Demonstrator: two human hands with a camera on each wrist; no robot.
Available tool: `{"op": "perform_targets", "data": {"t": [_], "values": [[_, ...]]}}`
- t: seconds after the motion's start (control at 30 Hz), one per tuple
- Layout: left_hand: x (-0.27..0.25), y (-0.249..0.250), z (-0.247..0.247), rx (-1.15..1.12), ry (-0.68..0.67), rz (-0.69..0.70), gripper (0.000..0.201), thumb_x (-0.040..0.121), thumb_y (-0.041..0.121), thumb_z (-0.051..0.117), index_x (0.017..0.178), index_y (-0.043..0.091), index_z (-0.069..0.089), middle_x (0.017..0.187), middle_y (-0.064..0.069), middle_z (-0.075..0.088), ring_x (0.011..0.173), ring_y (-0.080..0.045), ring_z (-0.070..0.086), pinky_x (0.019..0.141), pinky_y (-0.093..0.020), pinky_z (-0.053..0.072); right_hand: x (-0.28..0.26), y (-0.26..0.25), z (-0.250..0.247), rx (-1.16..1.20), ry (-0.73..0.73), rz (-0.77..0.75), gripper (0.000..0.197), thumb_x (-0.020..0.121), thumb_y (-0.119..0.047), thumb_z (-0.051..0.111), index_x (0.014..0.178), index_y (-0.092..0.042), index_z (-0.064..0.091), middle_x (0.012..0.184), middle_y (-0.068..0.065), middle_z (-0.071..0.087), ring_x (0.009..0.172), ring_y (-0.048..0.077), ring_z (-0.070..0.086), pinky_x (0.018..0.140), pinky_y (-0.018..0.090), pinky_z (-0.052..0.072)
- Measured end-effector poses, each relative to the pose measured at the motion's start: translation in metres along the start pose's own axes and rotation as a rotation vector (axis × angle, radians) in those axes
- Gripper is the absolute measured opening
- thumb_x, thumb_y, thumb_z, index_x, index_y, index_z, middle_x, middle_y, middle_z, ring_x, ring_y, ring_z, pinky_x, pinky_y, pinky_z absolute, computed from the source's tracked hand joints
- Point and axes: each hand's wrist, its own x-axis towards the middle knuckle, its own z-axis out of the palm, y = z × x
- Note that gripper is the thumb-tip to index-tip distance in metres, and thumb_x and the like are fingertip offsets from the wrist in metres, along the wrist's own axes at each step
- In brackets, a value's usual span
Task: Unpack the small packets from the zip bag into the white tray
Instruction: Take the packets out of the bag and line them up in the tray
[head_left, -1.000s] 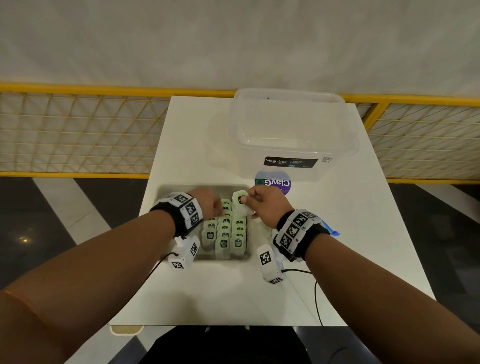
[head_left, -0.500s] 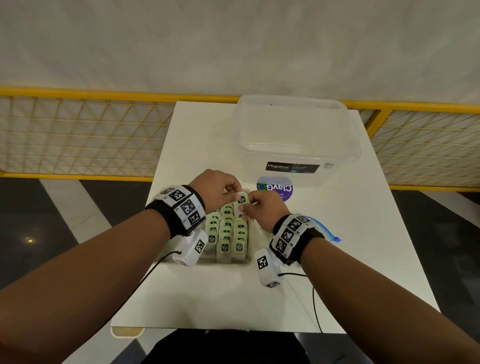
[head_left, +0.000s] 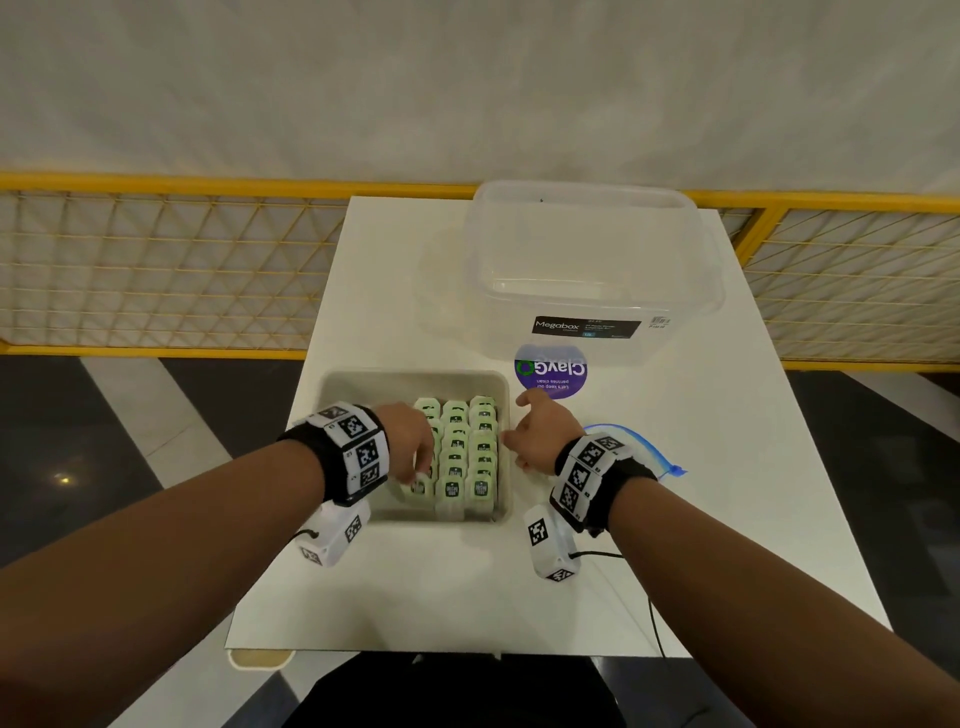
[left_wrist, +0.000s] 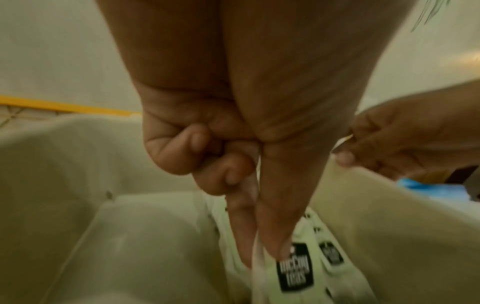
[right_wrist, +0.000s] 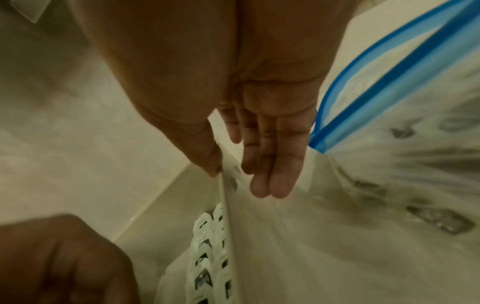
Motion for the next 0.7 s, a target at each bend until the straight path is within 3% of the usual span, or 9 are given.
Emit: {"op": "perform_targets", "data": {"t": [0.1,0.2,0.3,0.4,0.57,0.7], "values": [[0.014,0.007,0.014,0.074,-0.174,0.032,0.027,0.079,0.021,0.075,0.105,0.018,0.073,0.110,0.004,0.069,0.090,-0.012,0.059,0.077,-0.022,0.043,-0.002,-0.005,-0.002,0.104,-0.054,-0.028,0.031,0.087,-0.008,0.057,0.116,-0.010,0.048,0.072,0.005,0.068,0.054,0.019,0.068,0.059,0.033,0.059],[0.036,0.005,0.023,0.153,-0.178,0.000,0.028,0.078,0.027,0.076,0.105,0.020,0.073,0.106,0.004,0.070,0.098,-0.017,0.064,0.079,-0.023,0.046,-0.003,-0.009,-0.004,0.097,-0.050,-0.047,0.029,0.086,-0.007,0.058,0.114,-0.010,0.049,0.070,0.003,0.067,0.051,0.017,0.067,0.054,0.028,0.057],[0.076,-0.018,0.037,0.183,-0.110,-0.040,0.022,0.069,0.040,0.077,0.086,0.026,0.074,0.087,0.010,0.072,0.078,-0.012,0.068,0.076,-0.027,0.056,-0.002,-0.008,-0.004,0.121,-0.055,-0.039,0.029,0.087,-0.006,0.059,0.113,-0.011,0.049,0.069,0.003,0.065,0.053,0.020,0.068,0.055,0.032,0.059],[0.120,-0.040,0.059,0.167,-0.174,-0.062,0.023,0.060,0.042,0.079,0.074,0.025,0.073,0.073,0.011,0.071,0.064,-0.009,0.066,0.066,-0.031,0.060,-0.001,-0.007,-0.004,0.120,-0.050,-0.034,0.029,0.087,-0.006,0.057,0.114,-0.012,0.049,0.068,0.003,0.066,0.053,0.020,0.068,0.057,0.033,0.059],[0.081,-0.018,0.036,0.194,-0.091,-0.049,0.026,0.063,0.046,0.078,0.076,0.023,0.072,0.076,0.008,0.071,0.071,-0.014,0.067,0.071,-0.034,0.059,-0.002,-0.006,-0.004,0.118,-0.047,-0.042,0.029,0.087,-0.007,0.056,0.115,-0.012,0.049,0.069,0.003,0.067,0.052,0.020,0.068,0.061,0.035,0.060],[0.068,-0.008,0.031,0.172,-0.106,-0.071,0.027,0.066,0.044,0.080,0.082,0.022,0.073,0.082,0.007,0.072,0.077,-0.015,0.068,0.077,-0.035,0.059,-0.004,-0.006,-0.010,0.155,-0.094,-0.027,0.034,0.092,-0.011,0.053,0.124,-0.013,0.043,0.074,0.006,0.068,0.054,0.019,0.067,0.056,0.029,0.056]]}}
